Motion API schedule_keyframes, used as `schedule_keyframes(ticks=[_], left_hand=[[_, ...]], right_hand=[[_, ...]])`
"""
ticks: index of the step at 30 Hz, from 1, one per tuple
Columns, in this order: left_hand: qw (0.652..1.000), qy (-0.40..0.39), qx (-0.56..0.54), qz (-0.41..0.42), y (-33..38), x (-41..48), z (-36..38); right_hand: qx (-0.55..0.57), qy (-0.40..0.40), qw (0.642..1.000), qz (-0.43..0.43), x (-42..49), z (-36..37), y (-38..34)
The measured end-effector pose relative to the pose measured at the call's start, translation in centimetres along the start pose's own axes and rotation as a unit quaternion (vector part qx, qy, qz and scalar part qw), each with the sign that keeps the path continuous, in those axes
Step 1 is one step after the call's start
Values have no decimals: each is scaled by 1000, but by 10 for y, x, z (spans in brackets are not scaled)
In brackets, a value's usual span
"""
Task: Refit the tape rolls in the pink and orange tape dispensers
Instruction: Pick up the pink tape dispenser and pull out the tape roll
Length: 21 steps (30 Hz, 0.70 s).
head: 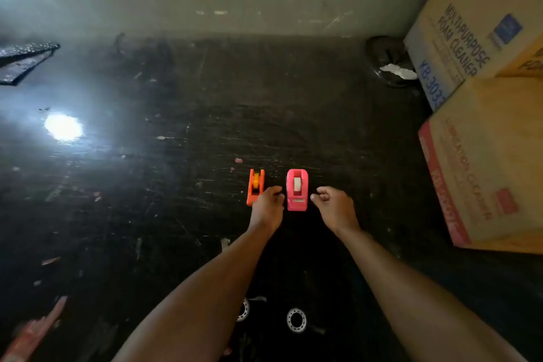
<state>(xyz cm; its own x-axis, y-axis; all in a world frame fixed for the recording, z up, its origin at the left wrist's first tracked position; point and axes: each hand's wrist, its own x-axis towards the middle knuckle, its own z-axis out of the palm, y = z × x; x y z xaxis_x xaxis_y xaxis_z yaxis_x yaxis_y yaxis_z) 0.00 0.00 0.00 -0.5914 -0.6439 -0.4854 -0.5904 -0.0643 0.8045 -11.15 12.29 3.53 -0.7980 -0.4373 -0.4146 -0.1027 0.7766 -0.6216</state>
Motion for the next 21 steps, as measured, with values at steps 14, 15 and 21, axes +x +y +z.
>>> schedule_keyframes(ticks=[14, 15, 21], left_hand=[[999, 32, -2, -32, 5, 12, 12], [999, 30, -17, -35, 3, 10, 12], [998, 11, 53, -17, -14, -28, 6]], right_hand=[[42, -17, 998, -35, 18, 13, 2], [45, -16, 998, -37, 14, 12, 2], [33, -25, 998, -56, -24, 16, 20]])
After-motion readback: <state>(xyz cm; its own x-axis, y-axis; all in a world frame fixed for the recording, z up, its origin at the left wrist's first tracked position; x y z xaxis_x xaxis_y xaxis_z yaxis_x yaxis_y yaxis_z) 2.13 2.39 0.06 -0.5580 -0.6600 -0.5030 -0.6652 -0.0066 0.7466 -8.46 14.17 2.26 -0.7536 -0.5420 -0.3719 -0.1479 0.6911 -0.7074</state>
